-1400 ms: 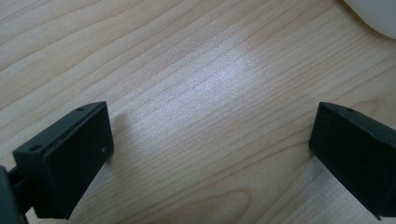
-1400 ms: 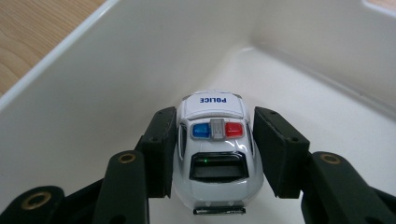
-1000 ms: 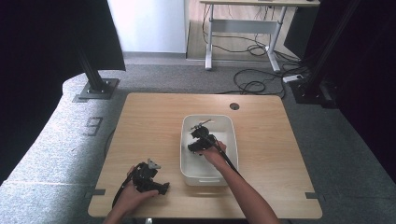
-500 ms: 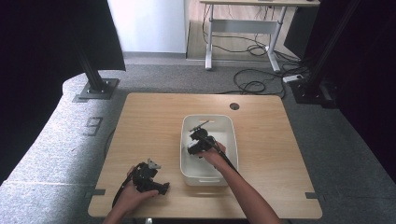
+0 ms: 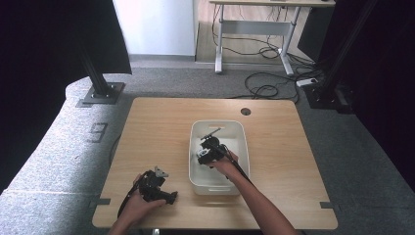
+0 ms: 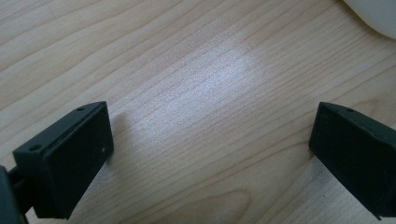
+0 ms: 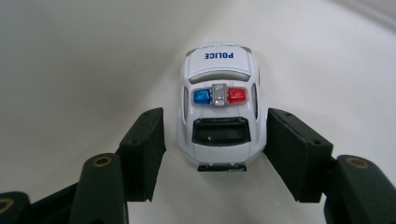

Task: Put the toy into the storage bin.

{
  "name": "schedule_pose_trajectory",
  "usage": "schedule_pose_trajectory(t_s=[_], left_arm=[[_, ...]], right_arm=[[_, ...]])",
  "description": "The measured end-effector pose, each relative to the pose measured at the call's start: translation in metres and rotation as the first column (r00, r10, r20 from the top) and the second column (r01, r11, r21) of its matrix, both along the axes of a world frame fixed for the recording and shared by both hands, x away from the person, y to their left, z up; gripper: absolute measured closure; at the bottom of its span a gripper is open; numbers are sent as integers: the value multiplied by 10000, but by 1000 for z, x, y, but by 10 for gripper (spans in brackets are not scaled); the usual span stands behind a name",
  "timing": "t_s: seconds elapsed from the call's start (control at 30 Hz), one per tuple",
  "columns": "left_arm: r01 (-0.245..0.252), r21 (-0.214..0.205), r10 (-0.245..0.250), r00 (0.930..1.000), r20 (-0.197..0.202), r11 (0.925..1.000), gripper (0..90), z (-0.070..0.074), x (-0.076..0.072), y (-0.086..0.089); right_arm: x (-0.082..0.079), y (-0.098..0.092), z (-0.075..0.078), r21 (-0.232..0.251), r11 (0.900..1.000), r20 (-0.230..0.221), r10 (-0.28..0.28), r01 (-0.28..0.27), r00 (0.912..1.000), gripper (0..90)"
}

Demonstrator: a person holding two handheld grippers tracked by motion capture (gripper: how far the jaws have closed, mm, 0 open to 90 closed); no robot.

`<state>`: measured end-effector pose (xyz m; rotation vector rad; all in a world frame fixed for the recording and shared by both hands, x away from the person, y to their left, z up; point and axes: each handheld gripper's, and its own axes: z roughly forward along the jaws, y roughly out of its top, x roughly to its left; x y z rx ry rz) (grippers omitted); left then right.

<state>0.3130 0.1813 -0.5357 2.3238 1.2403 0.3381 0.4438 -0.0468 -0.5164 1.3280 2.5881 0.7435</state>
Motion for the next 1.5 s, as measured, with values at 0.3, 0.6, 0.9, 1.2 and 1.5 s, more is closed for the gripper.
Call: schedule_pose_trajectory(t_s=[0.3,0.6,0.9,1.2,1.5], left_arm=[[3,9,-3,10000,-12,10000,0,0,0,0],[16,12,-16,10000,-19,10000,0,0,0,0],[28,19,-28,10000,-26,10000,0,0,0,0],[-12,27,12,10000,-25,10000,0,0,1,-1],[5,24,-5,10000,-17,10000,0,0,1,-1]], right_arm=[[-4,0,3,572,9982,-243,210,-196,9995,425],[-6,-4,5,785,9966,-344,279,-251,9990,433],[-12,-26,34,1201,9928,843,-129,27,9964,379],[-37,-72,69,1881,9821,2193,-384,-37,9749,379],[-56,-126,72,2355,9719,3021,-757,26,9503,379]])
